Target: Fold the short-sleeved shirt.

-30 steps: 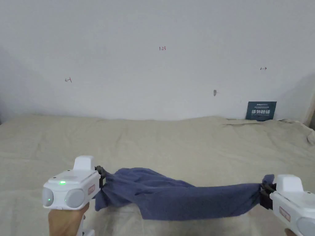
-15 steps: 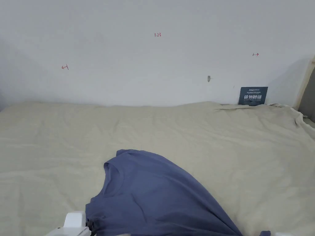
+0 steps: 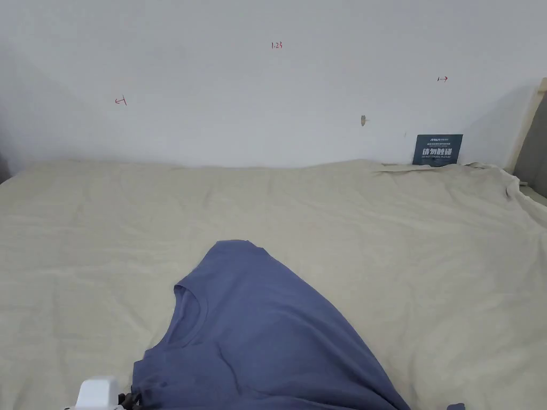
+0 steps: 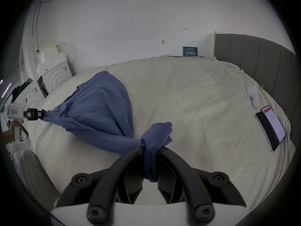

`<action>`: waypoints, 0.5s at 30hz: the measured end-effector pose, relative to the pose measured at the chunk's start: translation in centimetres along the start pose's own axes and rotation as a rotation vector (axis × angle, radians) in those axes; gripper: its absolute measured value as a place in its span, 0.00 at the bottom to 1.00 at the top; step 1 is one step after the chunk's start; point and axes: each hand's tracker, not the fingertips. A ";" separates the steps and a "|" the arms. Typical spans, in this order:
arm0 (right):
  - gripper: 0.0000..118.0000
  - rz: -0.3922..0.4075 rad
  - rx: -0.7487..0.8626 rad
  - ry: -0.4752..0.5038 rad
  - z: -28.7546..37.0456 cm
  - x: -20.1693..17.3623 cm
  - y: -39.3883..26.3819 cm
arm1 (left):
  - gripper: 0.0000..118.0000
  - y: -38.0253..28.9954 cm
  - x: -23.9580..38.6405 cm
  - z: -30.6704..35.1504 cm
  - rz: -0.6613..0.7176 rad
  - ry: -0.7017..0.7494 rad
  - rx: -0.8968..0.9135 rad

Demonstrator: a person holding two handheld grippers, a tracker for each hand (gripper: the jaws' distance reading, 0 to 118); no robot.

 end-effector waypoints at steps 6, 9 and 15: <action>0.09 -0.070 -0.046 0.008 1.3 -0.5 -2.8 | 0.00 -3.5 0.5 1.0 0.003 0.012 -0.041; 0.09 -0.092 -0.058 0.007 1.6 -0.6 -3.5 | 0.00 -4.7 0.7 1.6 -0.002 0.017 -0.060; 0.09 -0.113 -0.071 0.007 2.2 -0.6 -3.8 | 0.00 -6.0 1.5 3.9 0.033 0.013 -0.066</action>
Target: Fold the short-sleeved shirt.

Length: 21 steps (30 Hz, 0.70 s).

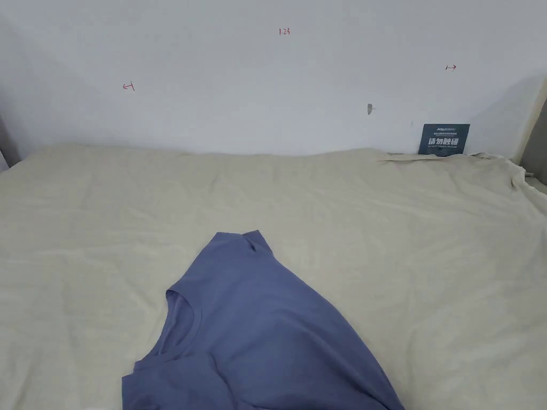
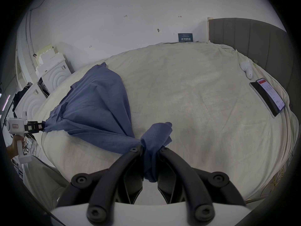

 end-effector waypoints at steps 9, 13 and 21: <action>0.09 -0.016 -0.030 -0.010 -0.3 -0.1 -0.5 | 0.00 -1.0 -0.1 -0.7 0.026 0.017 -0.036; 0.09 -0.031 -0.052 -0.025 -0.7 -0.2 0.0 | 0.00 -0.6 0.0 -0.8 0.040 0.026 -0.055; 0.43 -0.036 -0.073 -0.078 0.7 -1.1 1.5 | 0.64 1.1 1.1 -0.6 0.066 0.008 -0.121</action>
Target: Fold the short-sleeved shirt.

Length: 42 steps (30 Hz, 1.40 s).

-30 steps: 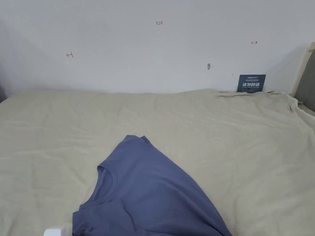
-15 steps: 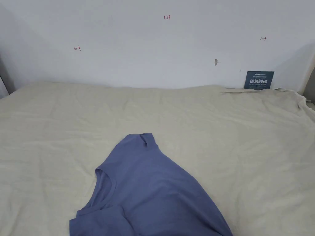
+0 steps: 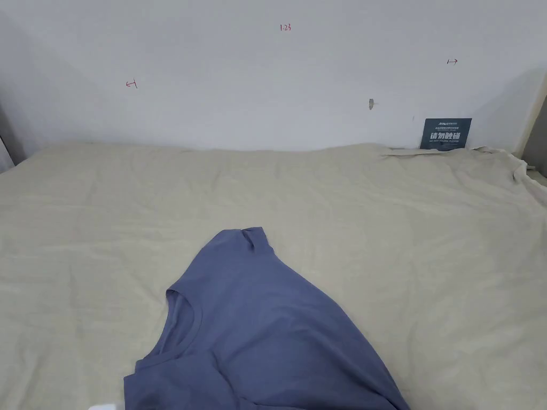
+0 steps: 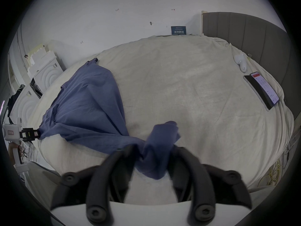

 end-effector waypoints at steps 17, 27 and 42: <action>0.83 0.019 0.480 -0.025 11.6 -2.4 10.2 | 1.00 7.9 4.2 10.0 -0.059 -0.019 0.549; 0.00 0.073 0.612 -0.133 14.4 -4.1 9.8 | 0.15 7.5 4.4 12.3 -0.059 -0.022 0.615; 0.00 0.083 0.590 -0.104 14.0 -4.0 9.0 | 0.00 6.4 2.1 8.9 -0.039 -0.019 0.361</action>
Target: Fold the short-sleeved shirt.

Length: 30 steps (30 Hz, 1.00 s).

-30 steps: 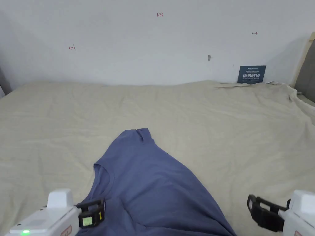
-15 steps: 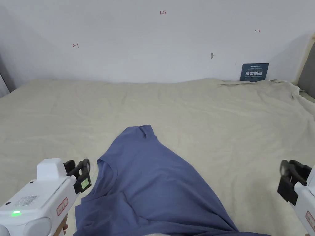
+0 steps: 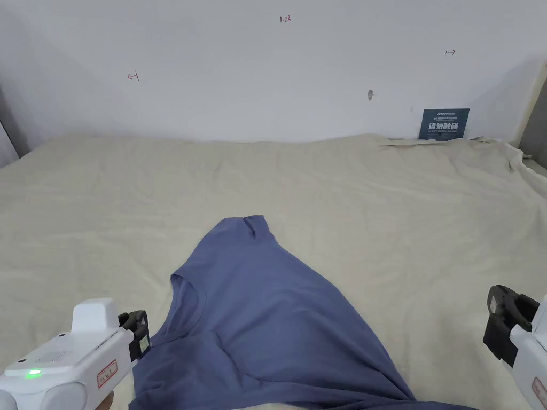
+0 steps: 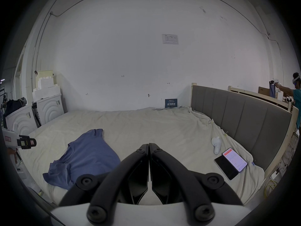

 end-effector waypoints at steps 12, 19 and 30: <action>0.00 -0.010 -0.044 0.019 -1.0 0.2 -0.7 | 0.89 -4.5 -3.9 -6.7 0.102 0.078 -0.362; 0.00 -0.023 -0.080 0.016 -1.5 0.4 -1.4 | 0.88 -6.8 -3.3 -8.8 0.071 0.088 -0.446; 0.00 -0.040 -0.144 0.010 -1.5 1.3 -2.4 | 0.02 -6.7 -2.3 -9.9 0.094 0.040 -0.489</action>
